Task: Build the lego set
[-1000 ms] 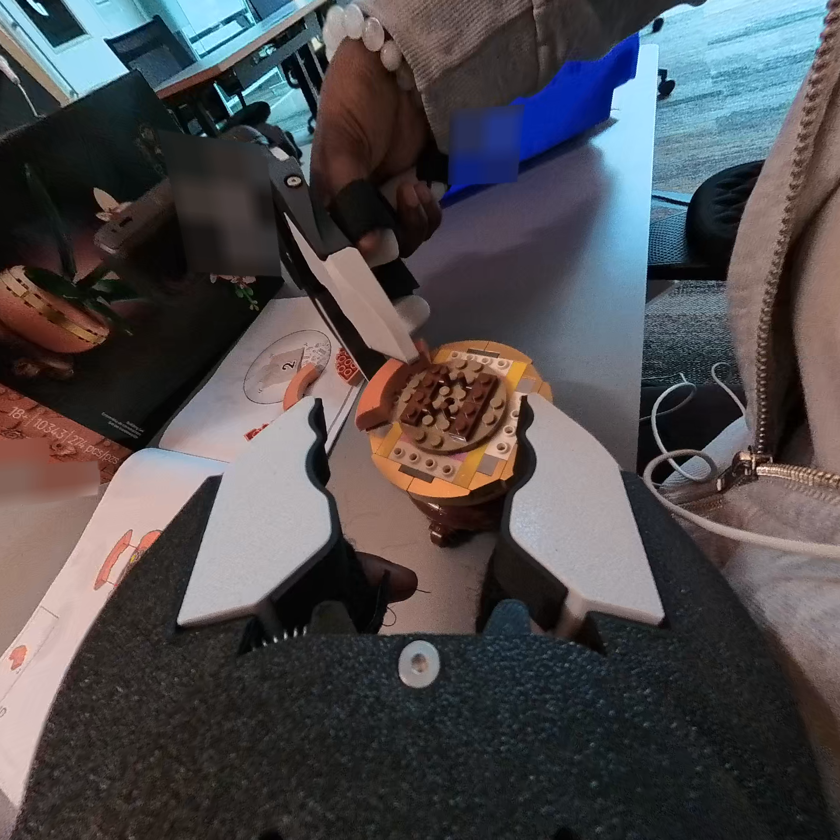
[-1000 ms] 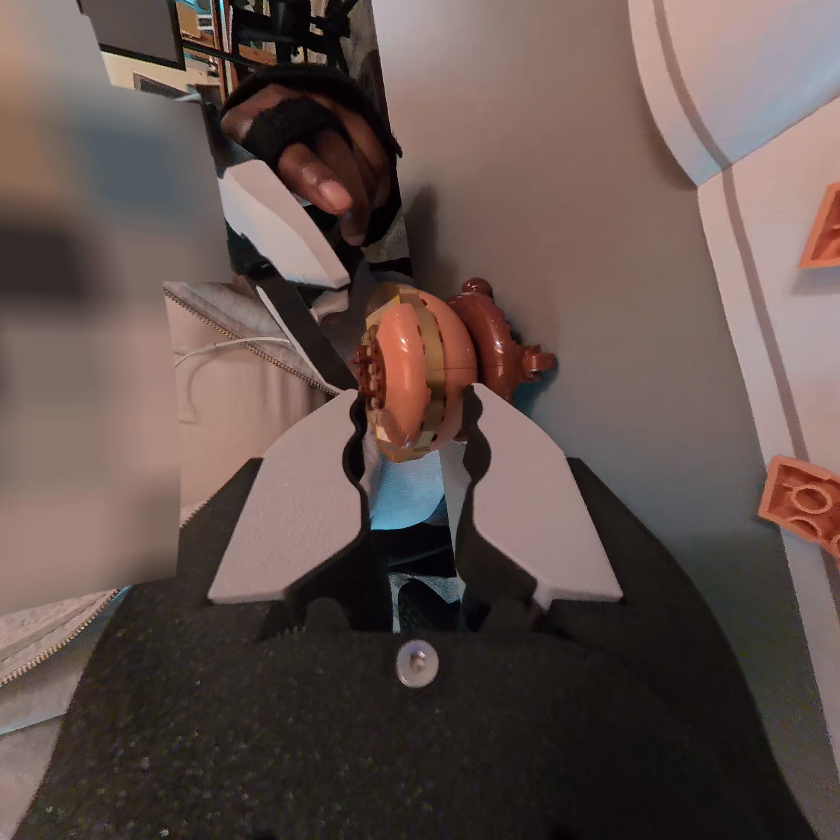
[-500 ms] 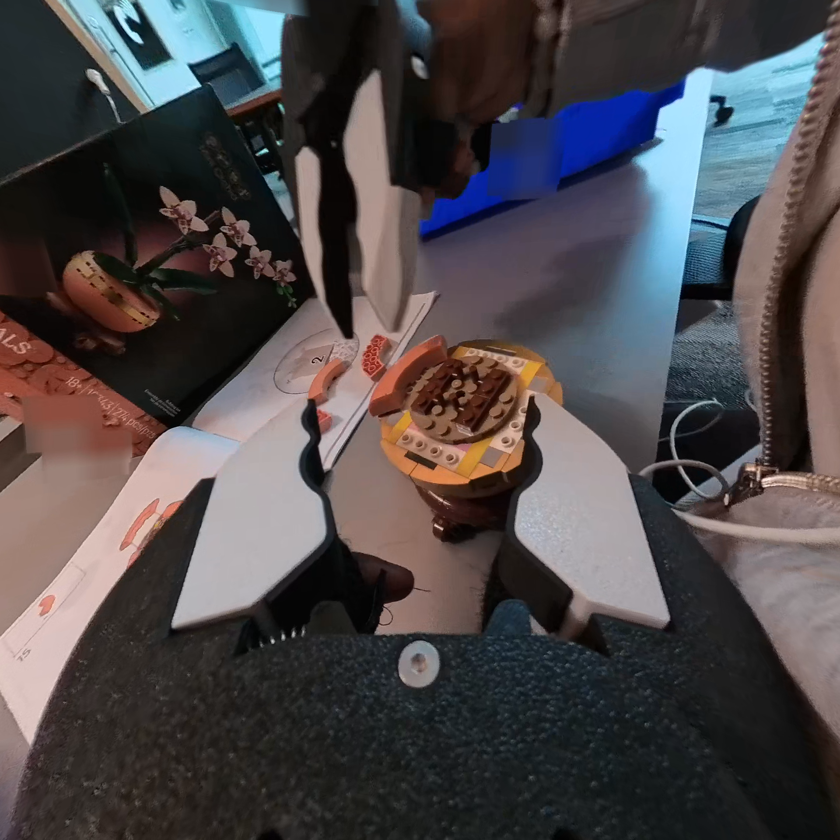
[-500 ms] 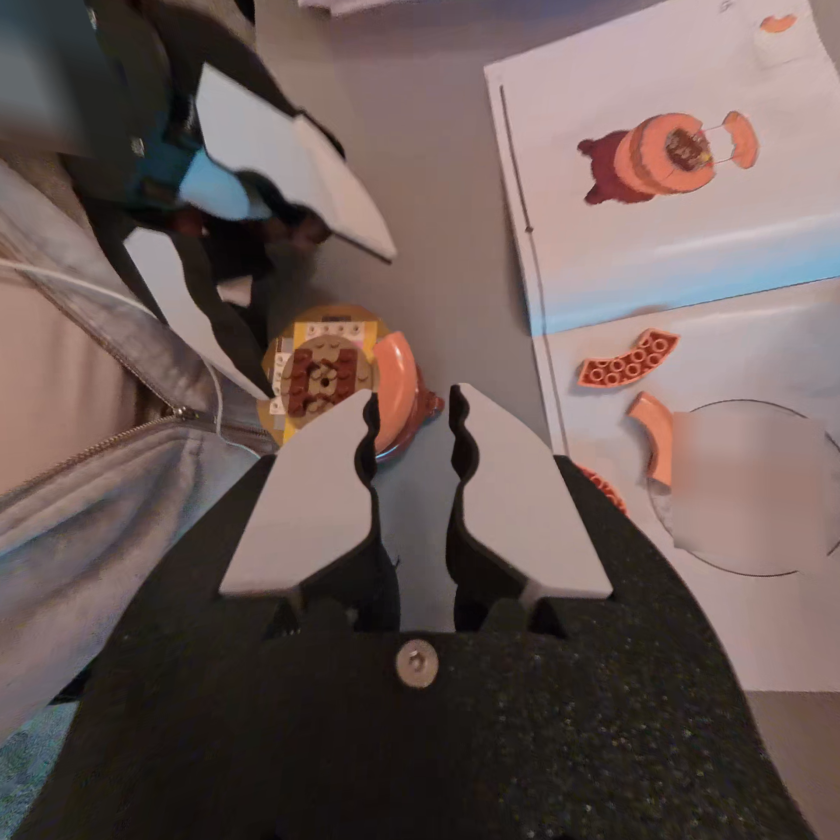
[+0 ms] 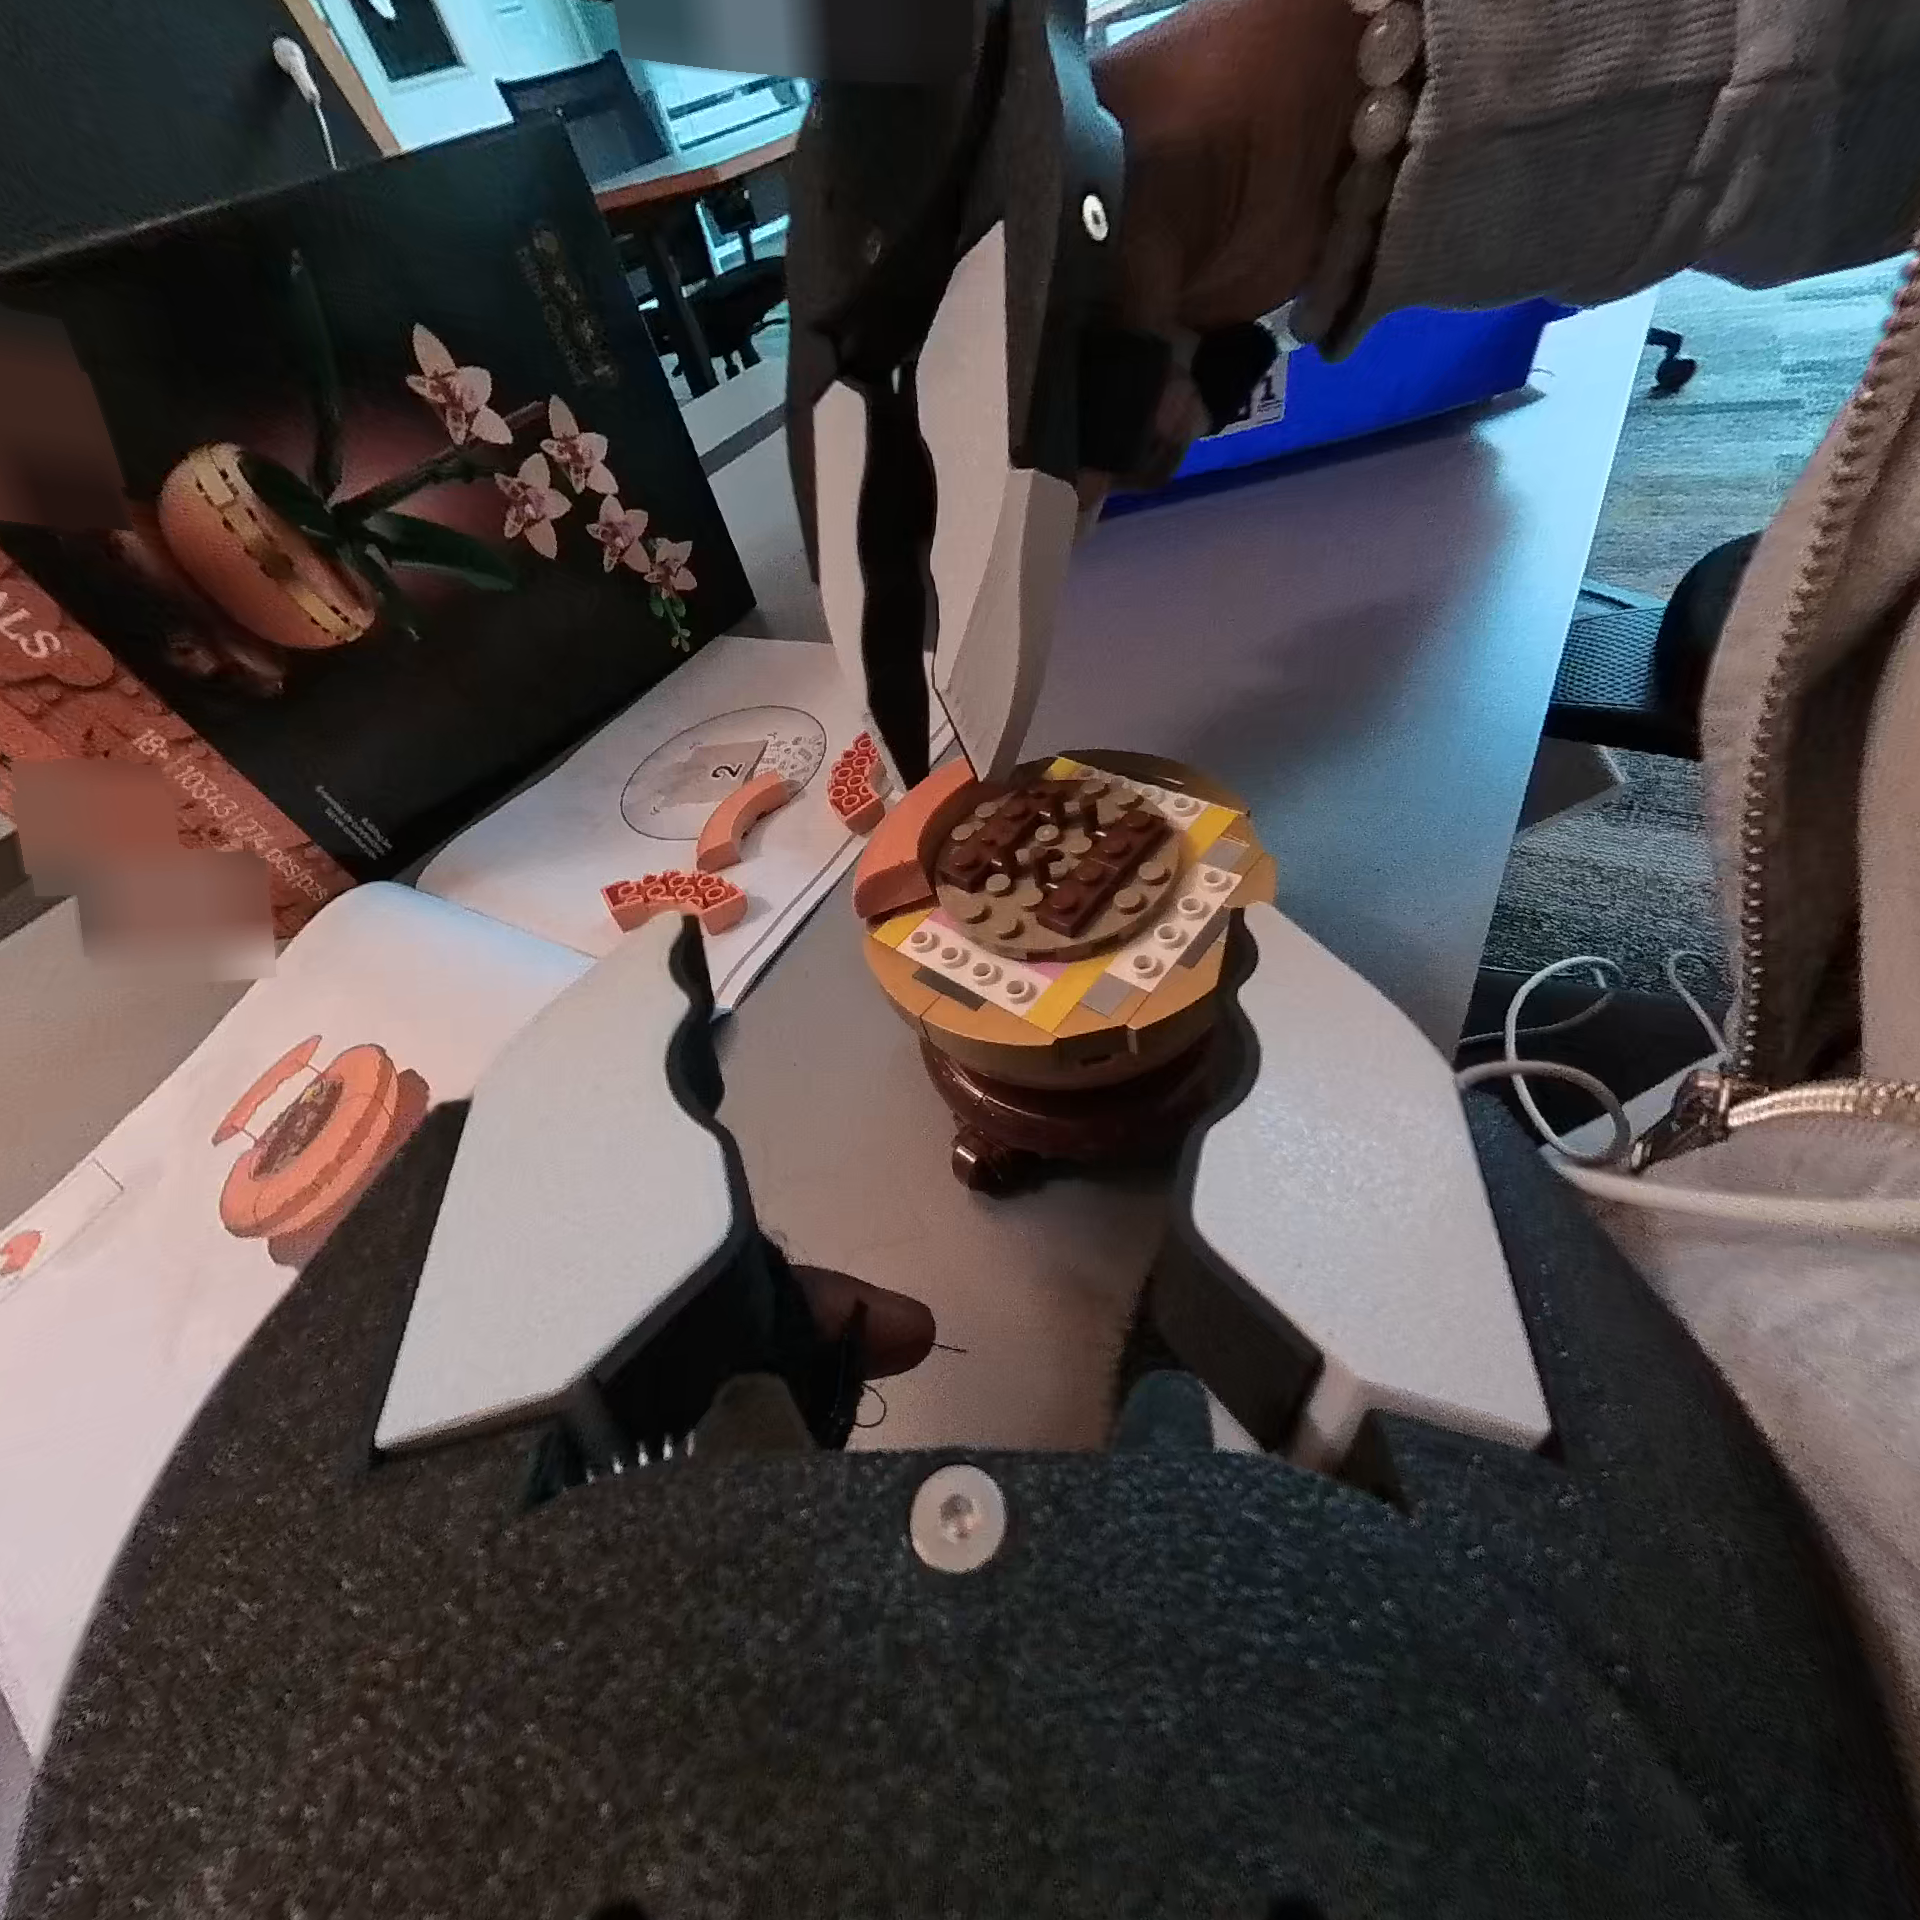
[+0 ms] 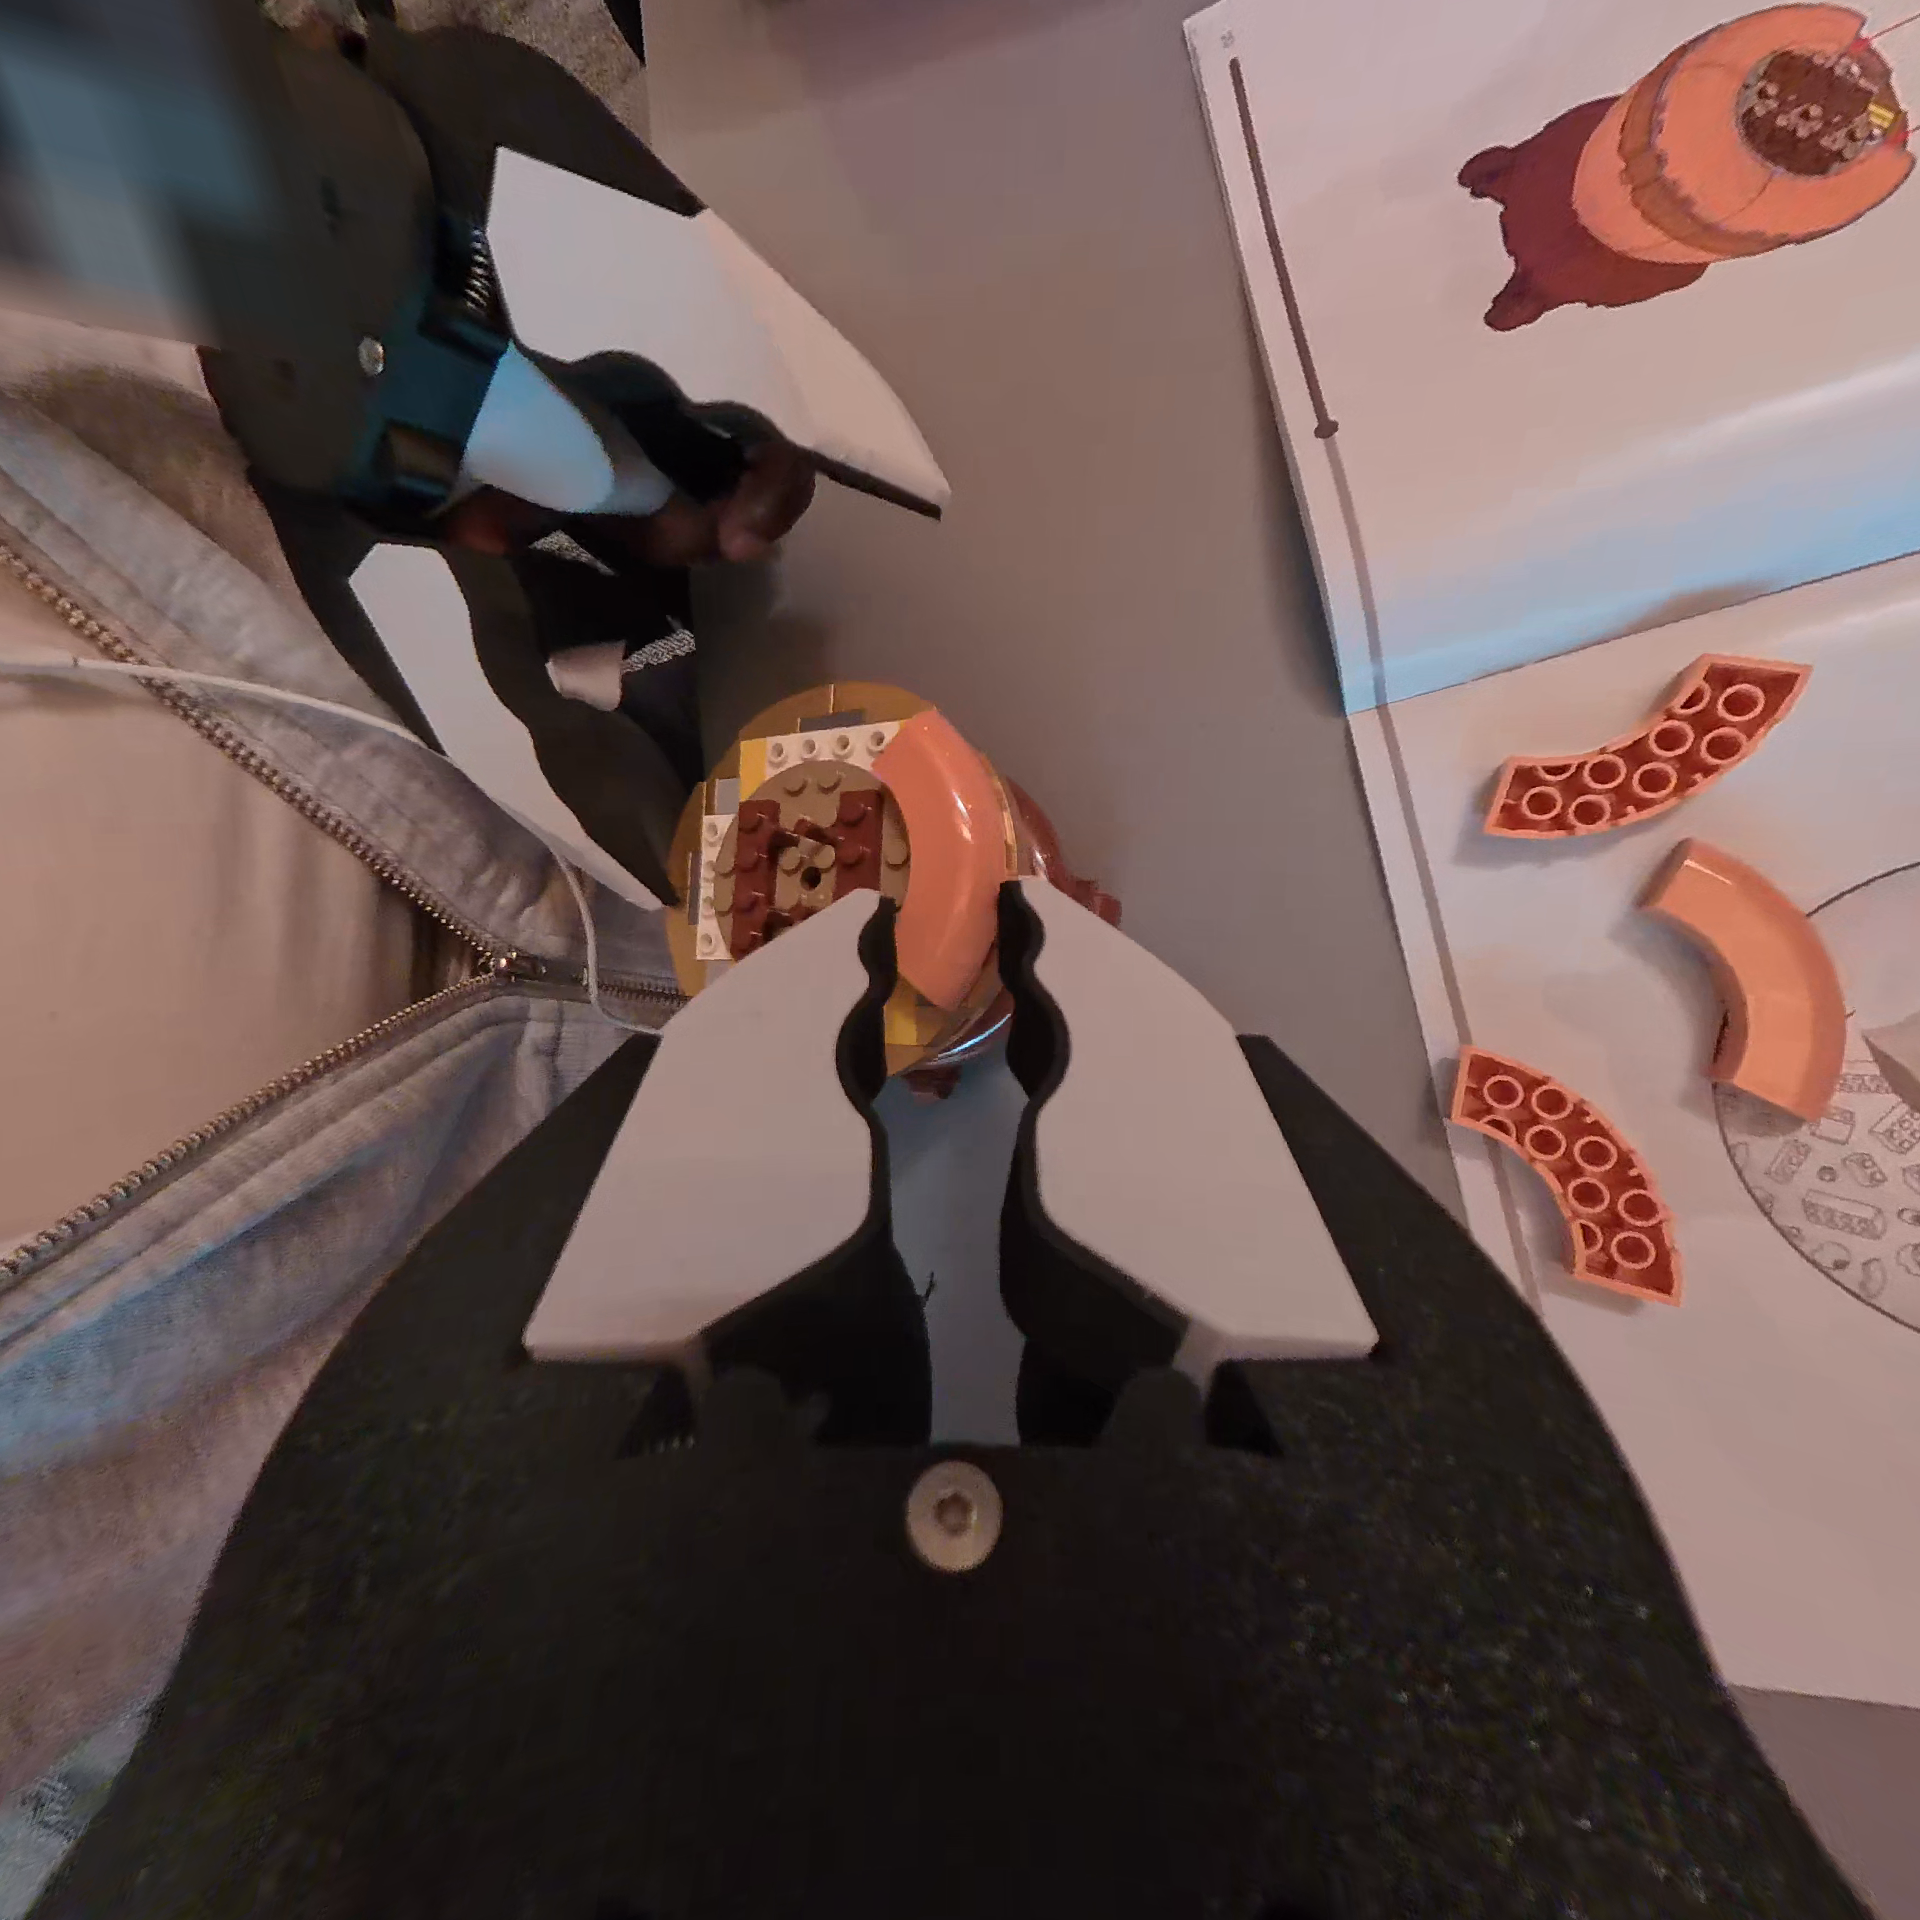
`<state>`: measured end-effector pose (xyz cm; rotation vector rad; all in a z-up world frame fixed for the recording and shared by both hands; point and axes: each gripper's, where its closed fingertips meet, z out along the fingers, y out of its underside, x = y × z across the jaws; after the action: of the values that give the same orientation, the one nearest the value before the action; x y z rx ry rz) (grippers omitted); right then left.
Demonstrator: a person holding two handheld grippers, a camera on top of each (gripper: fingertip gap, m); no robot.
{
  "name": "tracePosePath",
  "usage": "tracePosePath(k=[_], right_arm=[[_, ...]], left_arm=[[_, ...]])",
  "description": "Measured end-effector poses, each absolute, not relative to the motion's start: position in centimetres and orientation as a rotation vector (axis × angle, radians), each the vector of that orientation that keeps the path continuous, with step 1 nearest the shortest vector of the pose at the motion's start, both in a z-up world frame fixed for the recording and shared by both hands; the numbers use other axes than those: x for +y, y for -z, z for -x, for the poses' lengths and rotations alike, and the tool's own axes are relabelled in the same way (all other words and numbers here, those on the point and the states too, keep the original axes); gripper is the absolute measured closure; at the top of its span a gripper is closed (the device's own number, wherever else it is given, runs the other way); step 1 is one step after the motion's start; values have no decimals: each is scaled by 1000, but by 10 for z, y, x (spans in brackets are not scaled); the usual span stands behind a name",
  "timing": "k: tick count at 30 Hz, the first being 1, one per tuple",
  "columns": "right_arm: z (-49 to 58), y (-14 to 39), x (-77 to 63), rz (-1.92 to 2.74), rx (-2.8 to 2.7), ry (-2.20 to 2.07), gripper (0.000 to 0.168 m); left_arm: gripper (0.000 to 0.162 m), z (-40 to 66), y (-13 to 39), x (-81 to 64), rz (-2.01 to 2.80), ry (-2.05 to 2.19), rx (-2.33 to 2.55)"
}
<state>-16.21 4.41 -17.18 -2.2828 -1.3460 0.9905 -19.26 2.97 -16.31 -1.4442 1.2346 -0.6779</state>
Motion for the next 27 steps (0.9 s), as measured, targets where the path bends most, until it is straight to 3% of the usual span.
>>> tracePosePath(k=[9, 16, 27], right_arm=[[158, 173, 44, 2333, -1300, -897, 151], [158, 173, 42, 2359, -1257, -860, 151], [156, 174, 41, 2423, -1275, -756, 151]], left_arm=[[72, 194, 170, 15, 1607, 863, 1220], [42, 183, 188, 26, 1672, 715, 1161], [66, 164, 203, 23, 1735, 642, 1242]])
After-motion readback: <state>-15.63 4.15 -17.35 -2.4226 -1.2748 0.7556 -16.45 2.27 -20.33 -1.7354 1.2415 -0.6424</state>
